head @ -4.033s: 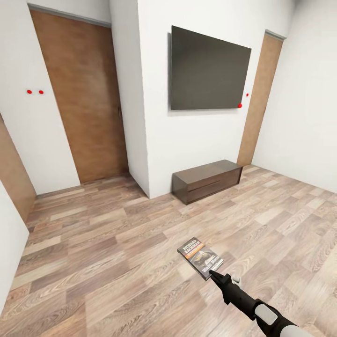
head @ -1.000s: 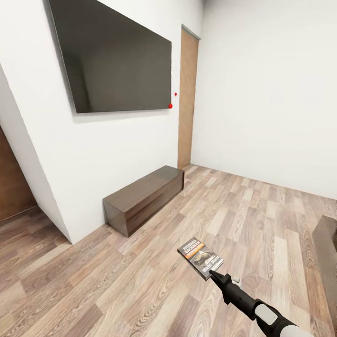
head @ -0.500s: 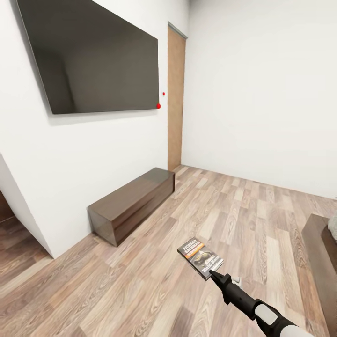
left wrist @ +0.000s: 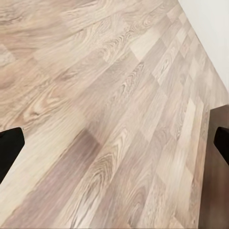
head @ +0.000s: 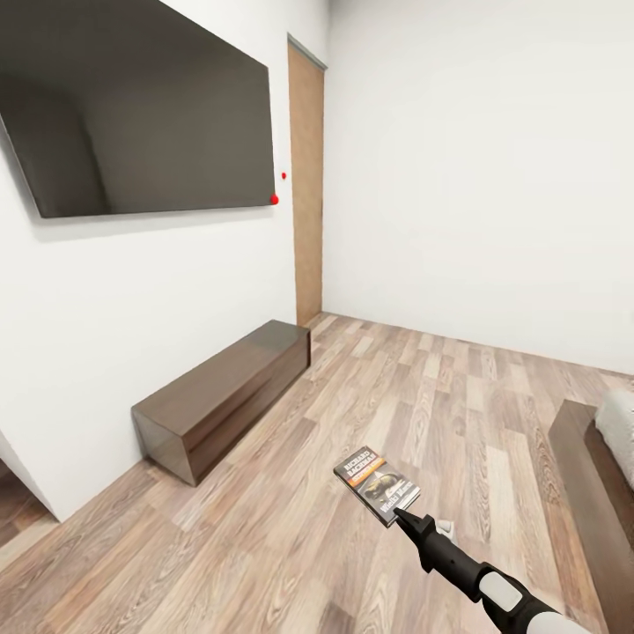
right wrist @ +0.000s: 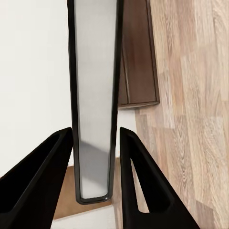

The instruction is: In the bedroom, move the book from the bed onto either nightstand, and place the two sandals side by side next to the bed.

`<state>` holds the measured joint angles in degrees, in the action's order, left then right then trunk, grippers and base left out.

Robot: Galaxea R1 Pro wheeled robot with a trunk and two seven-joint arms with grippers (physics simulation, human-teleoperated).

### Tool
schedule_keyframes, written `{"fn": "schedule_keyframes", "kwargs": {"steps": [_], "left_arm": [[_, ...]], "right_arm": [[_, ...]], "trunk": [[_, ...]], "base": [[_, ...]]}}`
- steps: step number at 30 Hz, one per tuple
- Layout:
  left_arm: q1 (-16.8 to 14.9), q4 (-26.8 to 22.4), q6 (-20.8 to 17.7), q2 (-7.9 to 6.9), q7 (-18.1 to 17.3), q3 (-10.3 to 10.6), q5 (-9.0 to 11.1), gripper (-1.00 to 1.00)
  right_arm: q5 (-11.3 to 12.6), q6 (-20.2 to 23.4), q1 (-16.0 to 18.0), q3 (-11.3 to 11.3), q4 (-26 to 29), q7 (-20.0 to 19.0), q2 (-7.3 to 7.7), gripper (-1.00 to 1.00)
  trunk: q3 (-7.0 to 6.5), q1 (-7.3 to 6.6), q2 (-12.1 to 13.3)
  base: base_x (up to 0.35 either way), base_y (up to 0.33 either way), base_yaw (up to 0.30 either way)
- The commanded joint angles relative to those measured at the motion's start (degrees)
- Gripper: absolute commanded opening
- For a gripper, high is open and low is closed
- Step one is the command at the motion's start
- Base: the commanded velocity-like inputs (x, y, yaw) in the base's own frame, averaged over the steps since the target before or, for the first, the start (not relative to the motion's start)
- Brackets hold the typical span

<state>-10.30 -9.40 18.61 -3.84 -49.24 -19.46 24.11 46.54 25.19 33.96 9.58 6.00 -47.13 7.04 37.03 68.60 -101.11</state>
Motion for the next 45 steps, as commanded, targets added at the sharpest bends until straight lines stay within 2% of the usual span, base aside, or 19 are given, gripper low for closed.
{"fn": "schedule_keyframes", "kwargs": {"steps": [1, 45], "left_arm": [[-0.03, 0.09, 0.29, -0.03, -0.16, 0.21, 0.32, 1.0], [-0.03, 0.09, 0.2, -0.03, -0.16, 0.2, 0.32, 1.0]], "right_arm": [[0.04, 0.56, 0.05, 0.69, 0.0, -0.07, -0.01, -1.0], [-0.03, 0.53, 0.05, 0.68, -0.02, -0.07, -0.01, -1.0]], "trunk": [[0.06, 0.02, -0.02], [0.06, 0.02, -0.02]], "base": [[0.218, 0.0, -0.145], [0.217, 0.0, -0.137]]}}
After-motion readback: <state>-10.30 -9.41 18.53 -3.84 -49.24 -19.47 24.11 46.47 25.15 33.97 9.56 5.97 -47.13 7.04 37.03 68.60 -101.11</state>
